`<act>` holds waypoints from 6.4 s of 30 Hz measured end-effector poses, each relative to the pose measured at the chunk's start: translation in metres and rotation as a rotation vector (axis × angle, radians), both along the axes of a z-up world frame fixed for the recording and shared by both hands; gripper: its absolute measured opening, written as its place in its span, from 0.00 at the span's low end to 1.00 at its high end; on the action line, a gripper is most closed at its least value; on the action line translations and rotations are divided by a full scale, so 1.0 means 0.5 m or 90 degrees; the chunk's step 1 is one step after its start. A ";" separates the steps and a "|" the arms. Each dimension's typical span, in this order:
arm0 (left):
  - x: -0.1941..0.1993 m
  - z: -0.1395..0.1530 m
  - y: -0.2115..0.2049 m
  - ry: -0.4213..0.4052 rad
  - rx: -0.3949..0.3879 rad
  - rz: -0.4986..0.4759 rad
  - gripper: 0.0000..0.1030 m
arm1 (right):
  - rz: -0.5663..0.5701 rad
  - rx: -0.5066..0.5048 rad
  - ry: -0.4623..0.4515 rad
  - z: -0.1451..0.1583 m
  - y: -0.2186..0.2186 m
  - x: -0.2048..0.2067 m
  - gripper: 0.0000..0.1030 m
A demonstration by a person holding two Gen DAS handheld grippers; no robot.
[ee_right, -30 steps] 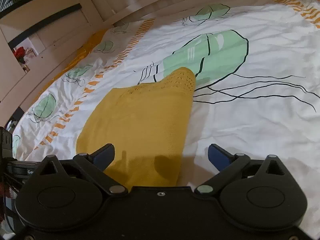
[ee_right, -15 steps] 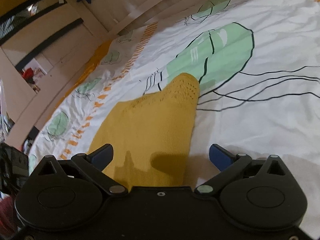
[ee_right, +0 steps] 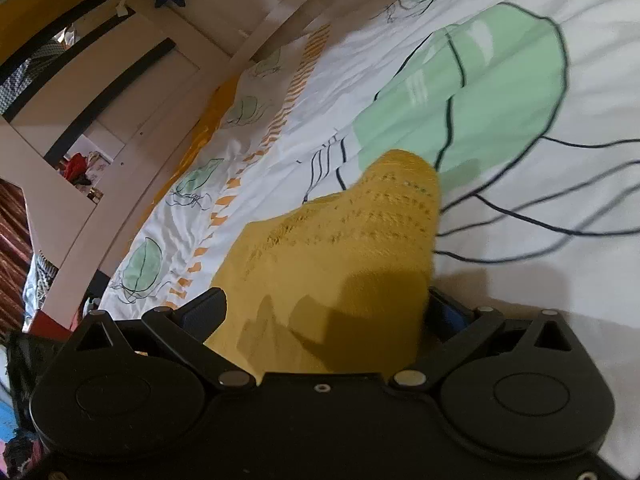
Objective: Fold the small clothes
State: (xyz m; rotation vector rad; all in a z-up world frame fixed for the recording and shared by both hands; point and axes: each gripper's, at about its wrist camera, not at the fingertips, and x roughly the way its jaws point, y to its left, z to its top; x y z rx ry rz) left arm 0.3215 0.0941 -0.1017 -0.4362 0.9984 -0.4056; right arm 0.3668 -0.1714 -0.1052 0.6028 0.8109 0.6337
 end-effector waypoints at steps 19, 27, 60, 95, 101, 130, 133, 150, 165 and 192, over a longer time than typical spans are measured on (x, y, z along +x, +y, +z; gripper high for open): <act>-0.023 -0.021 0.041 0.073 -0.140 0.014 0.15 | 0.010 -0.008 0.036 0.011 -0.012 0.000 0.41; -0.101 0.015 0.029 0.103 -0.217 -0.011 0.15 | -0.020 -0.010 0.073 0.063 -0.054 -0.101 0.38; -0.486 0.070 -0.086 -0.068 0.163 0.021 0.22 | -0.167 -0.254 -0.088 0.080 -0.128 -0.499 0.71; -0.286 0.033 -0.098 -0.136 0.268 0.122 0.49 | -0.198 -0.381 -0.096 0.026 -0.087 -0.401 0.98; -0.279 0.032 -0.100 -0.138 0.265 0.131 0.51 | -0.245 -0.366 -0.087 0.024 -0.107 -0.389 0.98; -0.503 0.137 -0.106 -0.185 0.294 0.153 0.94 | -0.258 -0.307 -0.127 0.147 -0.085 -0.638 0.99; -0.529 0.143 -0.116 -0.187 0.303 0.149 0.94 | -0.245 -0.325 -0.126 0.153 -0.074 -0.670 0.99; -0.642 0.164 -0.146 -0.138 0.346 0.143 0.92 | -0.213 -0.379 -0.077 0.159 -0.039 -0.794 0.99; -0.663 0.169 -0.162 -0.105 0.392 0.147 0.89 | -0.245 -0.411 -0.076 0.176 -0.033 -0.819 0.99; -0.664 0.154 -0.162 -0.075 0.369 0.126 0.87 | -0.208 -0.371 -0.029 0.166 -0.016 -0.818 0.99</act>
